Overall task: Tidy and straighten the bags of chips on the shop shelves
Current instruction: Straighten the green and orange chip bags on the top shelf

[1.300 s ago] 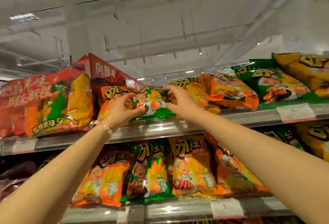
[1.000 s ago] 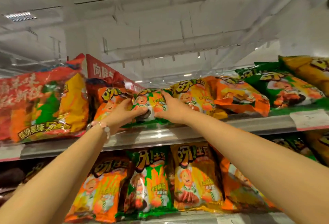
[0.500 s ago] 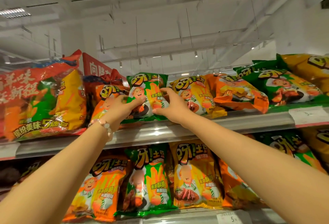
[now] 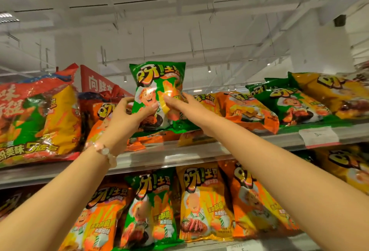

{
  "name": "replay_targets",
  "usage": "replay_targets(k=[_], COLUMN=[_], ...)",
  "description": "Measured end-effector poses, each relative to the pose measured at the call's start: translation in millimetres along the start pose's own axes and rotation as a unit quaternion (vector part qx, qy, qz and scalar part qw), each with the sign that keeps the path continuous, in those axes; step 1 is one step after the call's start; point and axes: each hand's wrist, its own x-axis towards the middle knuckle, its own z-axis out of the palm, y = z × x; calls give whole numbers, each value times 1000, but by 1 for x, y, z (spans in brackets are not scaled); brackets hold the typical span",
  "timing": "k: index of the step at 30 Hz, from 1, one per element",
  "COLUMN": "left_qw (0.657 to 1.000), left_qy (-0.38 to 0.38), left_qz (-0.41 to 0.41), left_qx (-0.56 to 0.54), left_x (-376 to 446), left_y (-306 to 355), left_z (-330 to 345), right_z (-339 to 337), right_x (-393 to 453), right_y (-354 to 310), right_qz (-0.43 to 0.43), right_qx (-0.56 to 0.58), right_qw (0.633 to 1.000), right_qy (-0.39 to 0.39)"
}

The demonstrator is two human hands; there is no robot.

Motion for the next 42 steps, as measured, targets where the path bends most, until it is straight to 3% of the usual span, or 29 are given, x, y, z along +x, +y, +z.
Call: replay_targets(k=[18, 21, 25, 29, 36, 42], left_qw=[995, 988, 938, 918, 853, 872], left_qy=[-100, -135, -160, -127, -122, -115], left_qz=[-3, 27, 107, 123, 96, 74], left_qx=[-30, 65, 287, 354, 498, 471], left_x=[-7, -10, -15, -10, -5, -7], left_y=[40, 38, 27, 27, 25, 21], left_z=[163, 182, 212, 241, 269, 271], right_z=[-178, -215, -262, -297, -328, -341], right_x=[-50, -55, -65, -71, -76, -83], right_y=[11, 15, 23, 33, 49, 56], right_qz=[-1, 11, 12, 8, 1, -2], right_qx=[-67, -61, -51, -40, -26, -21], right_qw=[990, 989, 984, 980, 981, 984], right_qy=[124, 136, 171, 195, 191, 178])
